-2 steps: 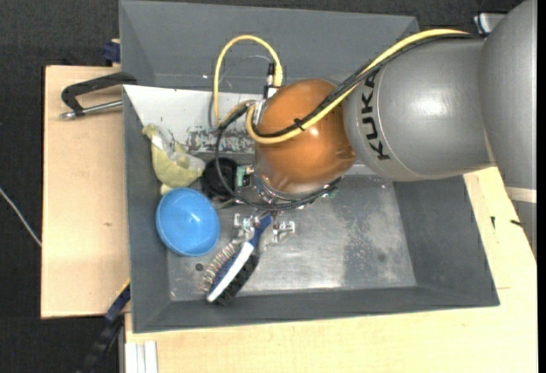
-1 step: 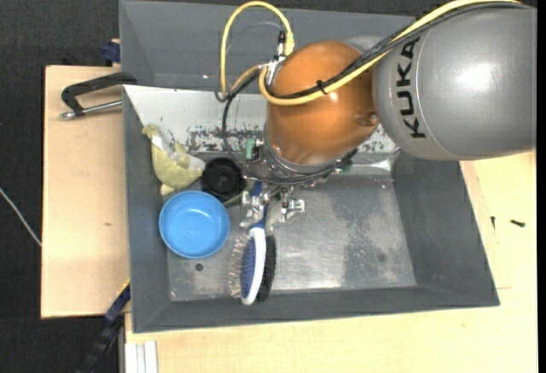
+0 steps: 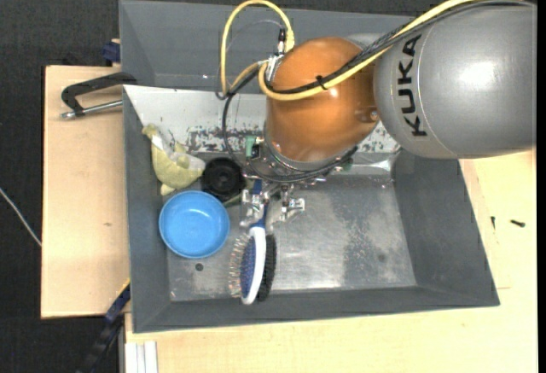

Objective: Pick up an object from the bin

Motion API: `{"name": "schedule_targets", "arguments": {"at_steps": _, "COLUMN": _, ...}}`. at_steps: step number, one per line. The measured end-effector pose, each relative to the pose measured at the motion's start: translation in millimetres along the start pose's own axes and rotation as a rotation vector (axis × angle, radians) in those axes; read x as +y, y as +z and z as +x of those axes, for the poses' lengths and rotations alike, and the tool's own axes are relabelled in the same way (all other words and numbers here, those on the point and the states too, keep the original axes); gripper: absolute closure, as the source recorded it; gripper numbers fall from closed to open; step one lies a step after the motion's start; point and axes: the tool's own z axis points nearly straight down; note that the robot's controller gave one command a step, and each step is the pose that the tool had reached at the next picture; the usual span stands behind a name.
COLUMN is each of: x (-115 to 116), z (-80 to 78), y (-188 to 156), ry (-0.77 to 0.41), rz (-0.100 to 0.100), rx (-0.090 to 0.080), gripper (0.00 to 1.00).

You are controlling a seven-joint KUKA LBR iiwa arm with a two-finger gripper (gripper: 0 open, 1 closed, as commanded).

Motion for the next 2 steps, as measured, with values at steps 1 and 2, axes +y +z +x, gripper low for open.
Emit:
{"name": "schedule_targets", "arguments": {"at_steps": 1, "x": -0.3, "z": -1.4, "y": -1.4, "ry": 0.003, "rz": -0.001, "rx": 0.000, "gripper": 1.00}}
{"name": "schedule_targets", "arguments": {"at_steps": 2, "x": -1.5, "z": -3.5, "y": -43.9, "ry": 0.006, "rz": 0.003, "rx": -0.001, "gripper": 1.00}}
